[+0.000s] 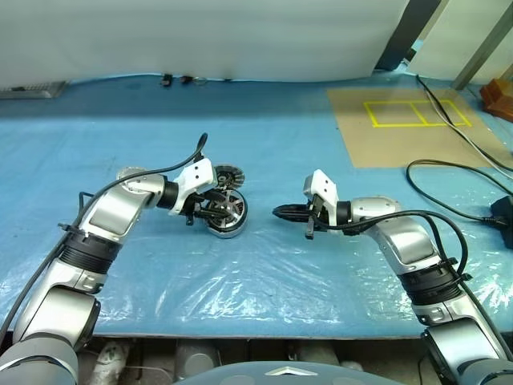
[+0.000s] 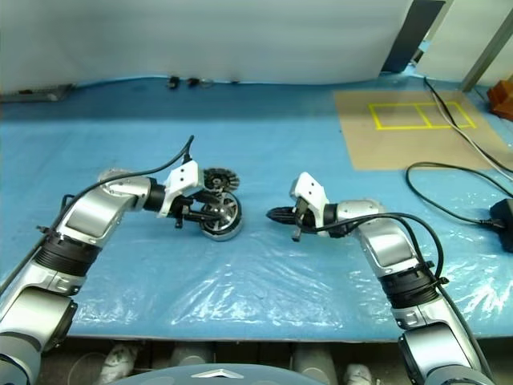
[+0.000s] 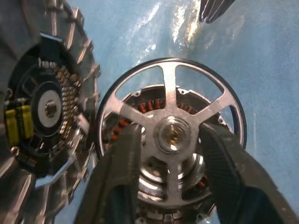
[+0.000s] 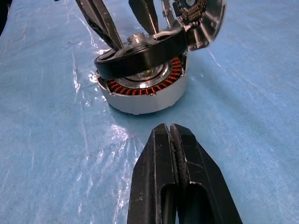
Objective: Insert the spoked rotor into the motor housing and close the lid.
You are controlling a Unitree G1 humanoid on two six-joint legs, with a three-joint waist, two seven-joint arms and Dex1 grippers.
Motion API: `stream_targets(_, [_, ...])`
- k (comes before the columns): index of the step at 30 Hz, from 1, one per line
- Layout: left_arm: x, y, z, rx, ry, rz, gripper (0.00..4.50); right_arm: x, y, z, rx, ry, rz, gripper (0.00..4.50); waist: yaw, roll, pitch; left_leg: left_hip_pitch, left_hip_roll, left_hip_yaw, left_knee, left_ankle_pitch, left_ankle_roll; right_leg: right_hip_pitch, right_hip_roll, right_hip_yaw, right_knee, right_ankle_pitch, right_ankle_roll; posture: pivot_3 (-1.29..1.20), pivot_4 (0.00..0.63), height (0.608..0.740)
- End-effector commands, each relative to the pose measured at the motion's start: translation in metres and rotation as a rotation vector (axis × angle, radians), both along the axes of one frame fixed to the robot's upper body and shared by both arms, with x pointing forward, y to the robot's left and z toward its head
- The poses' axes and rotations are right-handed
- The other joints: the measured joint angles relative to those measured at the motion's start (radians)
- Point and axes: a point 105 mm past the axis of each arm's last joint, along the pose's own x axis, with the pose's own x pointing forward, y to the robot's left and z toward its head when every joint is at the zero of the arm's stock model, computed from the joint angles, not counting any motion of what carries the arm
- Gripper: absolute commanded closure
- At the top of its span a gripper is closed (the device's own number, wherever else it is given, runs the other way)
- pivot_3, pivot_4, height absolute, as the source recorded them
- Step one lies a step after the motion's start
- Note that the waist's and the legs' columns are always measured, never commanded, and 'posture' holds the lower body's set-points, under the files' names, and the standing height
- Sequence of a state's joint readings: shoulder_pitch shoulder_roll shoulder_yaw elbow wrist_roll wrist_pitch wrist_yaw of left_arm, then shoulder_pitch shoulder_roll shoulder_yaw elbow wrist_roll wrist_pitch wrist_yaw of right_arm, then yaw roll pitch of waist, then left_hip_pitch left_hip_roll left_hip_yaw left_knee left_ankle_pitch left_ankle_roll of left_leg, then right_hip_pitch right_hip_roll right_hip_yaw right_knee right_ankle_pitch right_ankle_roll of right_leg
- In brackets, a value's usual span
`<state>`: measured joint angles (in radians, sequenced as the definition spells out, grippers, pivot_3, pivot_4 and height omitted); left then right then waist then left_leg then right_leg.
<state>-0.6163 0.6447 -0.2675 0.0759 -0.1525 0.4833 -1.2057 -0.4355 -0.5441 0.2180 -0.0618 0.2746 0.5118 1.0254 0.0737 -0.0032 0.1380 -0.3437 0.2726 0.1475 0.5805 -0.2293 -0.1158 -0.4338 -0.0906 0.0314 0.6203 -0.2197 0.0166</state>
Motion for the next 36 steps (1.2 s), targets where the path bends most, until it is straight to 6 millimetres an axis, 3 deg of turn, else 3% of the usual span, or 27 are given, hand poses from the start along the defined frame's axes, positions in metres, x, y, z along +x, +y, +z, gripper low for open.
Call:
stream_targets(1, [-0.004,0.001,-0.017,0.055,0.020,-0.003,3.14,0.000,0.005,0.010,0.011,-0.035,0.017,4.50,0.002,0.000,0.000,0.001,0.000,0.000,0.000,0.000,0.000,0.001,0.000,0.000,0.000,0.000,0.000,0.00,0.150,0.740])
stream_targets(5, [-0.010,0.002,-0.016,0.039,0.008,-0.033,3.14,-0.001,0.005,0.006,0.013,-0.029,0.018,4.50,0.000,0.001,0.000,0.003,0.000,0.000,0.000,0.000,0.000,0.003,0.000,0.000,0.000,-0.002,-0.003,0.00,0.150,0.740])
stream_targets(10, [-0.013,-0.007,0.019,-0.163,-0.023,-0.044,3.14,0.000,0.003,0.000,0.013,-0.021,0.014,4.50,-0.002,0.001,0.000,0.002,0.000,0.000,0.000,0.000,0.000,0.002,0.000,0.000,-0.001,-0.002,-0.003,0.00,0.150,0.740])
stream_targets(13, [-0.016,-0.002,0.023,-0.160,-0.022,-0.044,3.14,0.000,0.002,-0.004,0.012,-0.021,0.014,4.50,-0.002,0.001,0.000,-0.001,0.000,0.000,-0.001,0.000,0.000,0.000,0.000,0.000,-0.002,0.000,0.000,0.00,0.150,0.740])
stream_targets(19, [-0.018,0.012,0.012,-0.096,-0.002,-0.024,3.14,0.002,0.002,-0.006,0.011,-0.022,0.016,4.50,-0.007,0.001,0.000,-0.004,0.000,0.000,-0.002,0.000,0.000,-0.004,0.001,0.000,-0.002,0.000,0.000,0.00,0.150,0.740])
stream_targets(36, [-0.021,0.018,-0.009,0.046,0.021,-0.062,3.14,0.008,-0.007,-0.021,-0.007,-0.022,-0.008,4.50,-0.007,0.001,0.000,-0.003,0.000,0.000,-0.002,0.000,0.000,-0.003,0.001,0.000,-0.002,0.000,0.000,0.00,0.150,0.740])
